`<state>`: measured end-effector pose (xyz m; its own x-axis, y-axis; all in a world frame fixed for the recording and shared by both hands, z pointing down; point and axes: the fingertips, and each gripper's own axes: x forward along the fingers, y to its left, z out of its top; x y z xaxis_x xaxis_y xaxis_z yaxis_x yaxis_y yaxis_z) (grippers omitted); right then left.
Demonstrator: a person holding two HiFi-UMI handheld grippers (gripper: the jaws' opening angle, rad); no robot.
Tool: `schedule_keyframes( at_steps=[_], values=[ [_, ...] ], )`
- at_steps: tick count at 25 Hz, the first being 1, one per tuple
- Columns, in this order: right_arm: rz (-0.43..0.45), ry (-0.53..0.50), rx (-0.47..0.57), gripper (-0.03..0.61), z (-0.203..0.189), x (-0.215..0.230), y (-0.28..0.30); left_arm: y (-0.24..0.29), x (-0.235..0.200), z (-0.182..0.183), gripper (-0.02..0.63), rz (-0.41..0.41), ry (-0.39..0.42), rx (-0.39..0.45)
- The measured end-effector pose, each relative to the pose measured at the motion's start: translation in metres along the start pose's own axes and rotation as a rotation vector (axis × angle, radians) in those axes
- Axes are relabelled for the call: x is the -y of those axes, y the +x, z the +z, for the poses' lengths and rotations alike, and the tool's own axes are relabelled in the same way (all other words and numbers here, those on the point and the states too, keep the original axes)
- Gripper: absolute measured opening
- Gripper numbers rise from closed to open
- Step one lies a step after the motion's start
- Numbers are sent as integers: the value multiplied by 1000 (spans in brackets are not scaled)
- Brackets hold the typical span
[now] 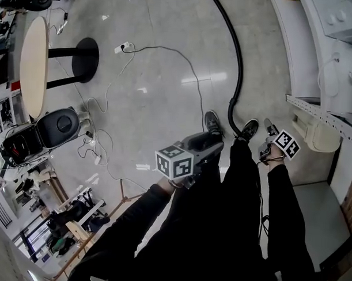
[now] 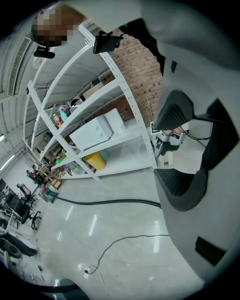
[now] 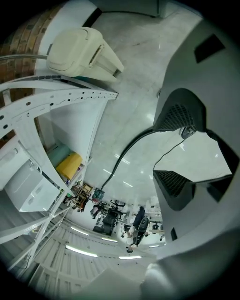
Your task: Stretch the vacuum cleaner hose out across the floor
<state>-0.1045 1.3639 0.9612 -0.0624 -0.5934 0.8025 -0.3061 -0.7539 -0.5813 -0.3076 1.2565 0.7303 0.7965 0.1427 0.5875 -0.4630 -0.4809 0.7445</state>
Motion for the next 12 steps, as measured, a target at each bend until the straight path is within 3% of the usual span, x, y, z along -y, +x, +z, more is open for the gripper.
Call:
schedule_keyframes(
  at_steps=[8,12],
  values=[
    [77,-167,-35,262,3,-68,-54,-38,19,22,270,-14,28,63],
    [139,-300,-83,262,-3,-121,-81,-61,28,43,270,-17,42,116]
  ],
)
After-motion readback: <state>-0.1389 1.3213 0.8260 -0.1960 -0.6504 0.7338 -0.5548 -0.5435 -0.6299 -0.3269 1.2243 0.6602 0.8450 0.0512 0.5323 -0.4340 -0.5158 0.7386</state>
